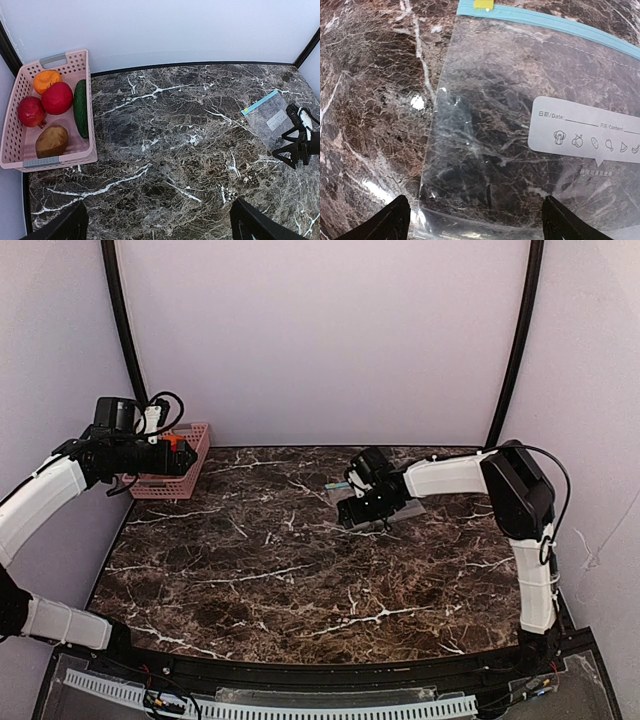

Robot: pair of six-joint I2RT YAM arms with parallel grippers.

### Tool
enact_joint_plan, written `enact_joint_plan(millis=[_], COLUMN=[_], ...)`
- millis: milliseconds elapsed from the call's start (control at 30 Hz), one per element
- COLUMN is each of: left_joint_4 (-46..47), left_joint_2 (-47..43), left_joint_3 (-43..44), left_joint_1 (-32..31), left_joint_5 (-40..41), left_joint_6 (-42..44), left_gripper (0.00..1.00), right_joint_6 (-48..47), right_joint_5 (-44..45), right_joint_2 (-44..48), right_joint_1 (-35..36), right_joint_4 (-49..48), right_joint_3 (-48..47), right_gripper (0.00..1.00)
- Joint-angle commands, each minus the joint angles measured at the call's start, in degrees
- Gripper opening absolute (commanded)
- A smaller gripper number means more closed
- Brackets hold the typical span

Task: Place the food in the zip-top bag and seal the zipper
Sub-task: Adjust the zipper food storage bag at the center of the board.

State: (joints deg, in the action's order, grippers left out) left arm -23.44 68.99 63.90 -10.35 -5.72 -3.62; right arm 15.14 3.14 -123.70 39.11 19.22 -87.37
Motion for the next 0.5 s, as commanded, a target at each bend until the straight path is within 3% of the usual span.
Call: enact_joint_plan(millis=[0,467], left_joint_4=[0.3,0.1], left_joint_2=[-0.9,0.0], left_joint_3=[-0.8,-0.8], left_joint_1=[0.1,0.1], left_joint_5=[-1.1,-1.1], left_joint_6=[0.3,-0.1], left_gripper=[1.00,1.00], right_joint_6=[0.1,-3.0], right_joint_5=[4.5,6.4], right_joint_2=[-2.0,-4.5], right_joint_1=[0.7,3.6], right_joint_4=[2.4,5.2], right_joint_3=[-1.6,-2.8], right_gripper=[0.89,0.91])
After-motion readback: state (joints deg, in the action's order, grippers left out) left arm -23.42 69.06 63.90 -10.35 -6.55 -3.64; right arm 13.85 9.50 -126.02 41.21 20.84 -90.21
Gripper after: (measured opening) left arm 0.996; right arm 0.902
